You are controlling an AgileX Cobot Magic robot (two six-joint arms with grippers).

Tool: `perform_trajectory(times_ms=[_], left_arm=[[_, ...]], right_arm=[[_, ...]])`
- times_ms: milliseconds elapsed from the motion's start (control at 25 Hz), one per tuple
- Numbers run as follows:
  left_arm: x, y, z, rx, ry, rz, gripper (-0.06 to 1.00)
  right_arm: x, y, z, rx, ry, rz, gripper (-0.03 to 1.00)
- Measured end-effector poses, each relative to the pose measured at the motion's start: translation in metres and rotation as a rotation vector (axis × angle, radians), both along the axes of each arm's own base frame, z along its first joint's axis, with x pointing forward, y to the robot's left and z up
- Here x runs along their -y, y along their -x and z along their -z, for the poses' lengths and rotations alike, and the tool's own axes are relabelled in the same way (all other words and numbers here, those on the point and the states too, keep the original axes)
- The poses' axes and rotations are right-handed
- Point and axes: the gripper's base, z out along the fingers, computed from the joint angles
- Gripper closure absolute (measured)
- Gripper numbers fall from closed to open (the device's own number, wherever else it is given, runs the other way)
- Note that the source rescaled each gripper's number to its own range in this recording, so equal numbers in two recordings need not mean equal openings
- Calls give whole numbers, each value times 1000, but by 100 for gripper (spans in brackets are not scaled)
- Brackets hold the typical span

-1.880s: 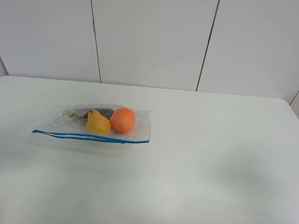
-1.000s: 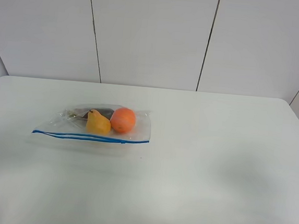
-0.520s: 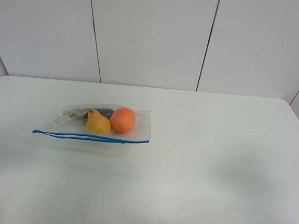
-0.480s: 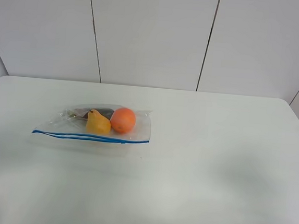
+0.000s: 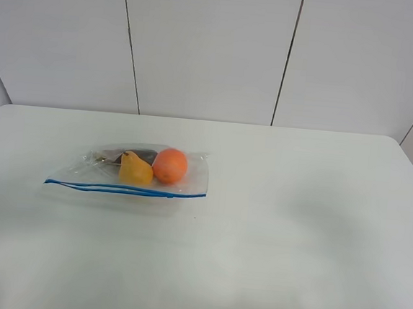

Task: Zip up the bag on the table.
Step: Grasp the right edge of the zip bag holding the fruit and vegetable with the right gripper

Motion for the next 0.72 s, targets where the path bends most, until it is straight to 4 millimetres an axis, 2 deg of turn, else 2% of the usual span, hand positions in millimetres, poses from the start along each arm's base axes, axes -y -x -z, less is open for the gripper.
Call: perform_trajectory(times_ms=[240,360,600,720], left_arm=[[0,0,0,0,0,0,-6],[0,0,0,0,0,0,-6],[0,0,0,0,0,0,-6],[0,0,0,0,0,0,-6]], right_arm=[[-20,-72,12,-182,-77,-145,4],[-32,-105,27,-272,-163,-208,4],[-52,-156,67,-420,-356,-294,4],[-60,-173,89,-469,-455,-322,4]])
